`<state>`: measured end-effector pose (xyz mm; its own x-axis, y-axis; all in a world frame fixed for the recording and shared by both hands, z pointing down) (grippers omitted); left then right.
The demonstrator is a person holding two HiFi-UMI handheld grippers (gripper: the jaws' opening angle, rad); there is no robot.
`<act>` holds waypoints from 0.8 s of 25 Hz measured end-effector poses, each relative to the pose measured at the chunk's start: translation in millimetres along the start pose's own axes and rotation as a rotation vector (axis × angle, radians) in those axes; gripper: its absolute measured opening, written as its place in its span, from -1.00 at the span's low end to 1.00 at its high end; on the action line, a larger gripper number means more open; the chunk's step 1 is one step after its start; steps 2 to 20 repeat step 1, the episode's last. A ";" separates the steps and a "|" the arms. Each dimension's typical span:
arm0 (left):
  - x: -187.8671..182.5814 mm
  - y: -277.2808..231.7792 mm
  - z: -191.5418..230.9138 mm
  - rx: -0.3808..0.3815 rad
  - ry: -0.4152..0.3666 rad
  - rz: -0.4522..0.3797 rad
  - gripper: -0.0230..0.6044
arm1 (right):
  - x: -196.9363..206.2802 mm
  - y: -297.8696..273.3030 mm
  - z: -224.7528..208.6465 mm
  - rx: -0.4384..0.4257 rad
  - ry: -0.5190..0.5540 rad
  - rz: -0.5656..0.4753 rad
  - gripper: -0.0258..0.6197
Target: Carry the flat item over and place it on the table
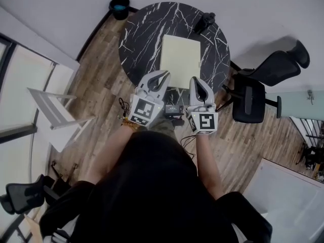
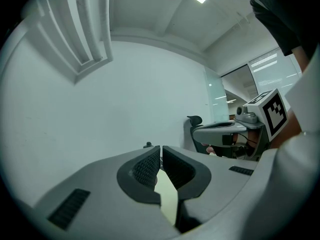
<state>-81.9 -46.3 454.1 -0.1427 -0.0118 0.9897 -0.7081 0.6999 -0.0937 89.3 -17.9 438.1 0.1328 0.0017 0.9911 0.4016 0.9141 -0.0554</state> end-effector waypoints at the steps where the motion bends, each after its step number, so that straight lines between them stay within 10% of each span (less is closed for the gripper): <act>1: 1.4 -3.8 0.3 -0.001 0.000 0.003 -0.85 | 1.7 -2.1 -3.6 -0.003 -0.001 0.000 -0.93; 20: 1.4 -3.8 0.3 -0.001 0.000 0.003 -0.85 | 1.7 -2.1 -3.6 -0.003 -0.001 0.000 -0.93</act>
Point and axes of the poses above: the fingertips, and each gripper's own axes: y backward along the fingers, z to its left, x out of its underside, the point moved 8 cm from there along y, backward along the fingers, and after that the axes turned 2 degrees about -y, right-handed, at the moved point
